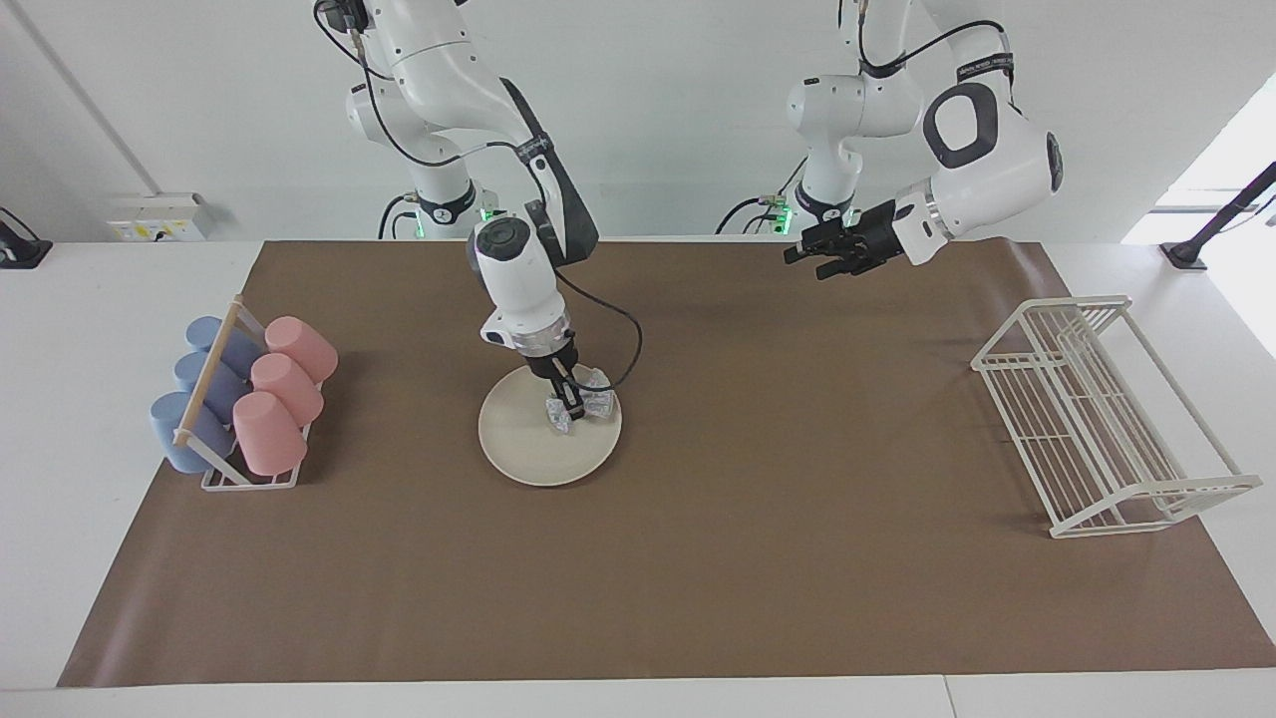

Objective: Wipe plate with sponge
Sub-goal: 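Rub the sponge around the plate surface with the right gripper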

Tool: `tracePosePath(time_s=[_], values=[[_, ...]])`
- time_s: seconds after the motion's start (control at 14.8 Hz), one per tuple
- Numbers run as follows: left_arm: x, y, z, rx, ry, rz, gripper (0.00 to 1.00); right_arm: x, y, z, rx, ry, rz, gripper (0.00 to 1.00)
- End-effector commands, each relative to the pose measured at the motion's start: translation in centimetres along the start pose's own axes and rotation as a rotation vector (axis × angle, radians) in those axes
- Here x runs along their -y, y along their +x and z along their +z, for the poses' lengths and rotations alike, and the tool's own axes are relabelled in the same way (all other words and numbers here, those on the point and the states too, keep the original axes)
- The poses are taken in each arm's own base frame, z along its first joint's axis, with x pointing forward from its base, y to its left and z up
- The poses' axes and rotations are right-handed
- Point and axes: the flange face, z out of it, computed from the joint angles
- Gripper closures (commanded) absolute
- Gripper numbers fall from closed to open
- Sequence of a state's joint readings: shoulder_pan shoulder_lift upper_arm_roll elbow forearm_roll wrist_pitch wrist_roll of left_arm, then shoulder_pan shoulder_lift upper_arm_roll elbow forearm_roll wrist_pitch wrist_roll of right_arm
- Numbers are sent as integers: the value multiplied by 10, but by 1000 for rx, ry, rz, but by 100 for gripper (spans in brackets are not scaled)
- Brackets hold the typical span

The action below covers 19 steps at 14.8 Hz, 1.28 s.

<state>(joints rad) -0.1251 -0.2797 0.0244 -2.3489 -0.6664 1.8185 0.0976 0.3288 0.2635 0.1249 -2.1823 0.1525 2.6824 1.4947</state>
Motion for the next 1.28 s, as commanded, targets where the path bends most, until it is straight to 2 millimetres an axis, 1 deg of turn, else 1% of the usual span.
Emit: tracePosePath(time_s=[0.0, 0.07, 0.2, 0.34, 0.54, 0.67, 0.81, 0.94, 1.15, 1.21], values=[[0, 5, -8, -66, 196, 6, 0, -9, 28, 16, -18, 13, -59, 100], [-1, 6, -12, -74, 252, 23, 0, -11, 41, 17, -24, 8, -83, 100], [2, 8, -11, -69, 300, 34, 0, -16, 59, 17, -31, 1, -122, 100], [4, 10, -13, -72, 340, 42, 0, -17, 70, 16, -35, 0, -150, 100], [2, 11, -16, -94, 339, -36, 0, -18, 83, 15, -41, -1, -186, 100], [-1, 14, -18, -110, 336, -110, 0, -20, 104, 12, -49, -1, -208, 100], [-2, 15, -20, -115, 337, -119, 0, -21, 106, 13, -50, -2, -211, 100], [-2, 15, -21, -117, 336, -120, 0, -21, 99, 14, -43, -2, -199, 100], [-4, 14, -19, -114, 338, -116, 0, -21, 96, 14, -42, 0, -179, 100], [-4, 14, -19, -114, 339, -116, 0, -20, 82, 16, -36, 2, -184, 100]])
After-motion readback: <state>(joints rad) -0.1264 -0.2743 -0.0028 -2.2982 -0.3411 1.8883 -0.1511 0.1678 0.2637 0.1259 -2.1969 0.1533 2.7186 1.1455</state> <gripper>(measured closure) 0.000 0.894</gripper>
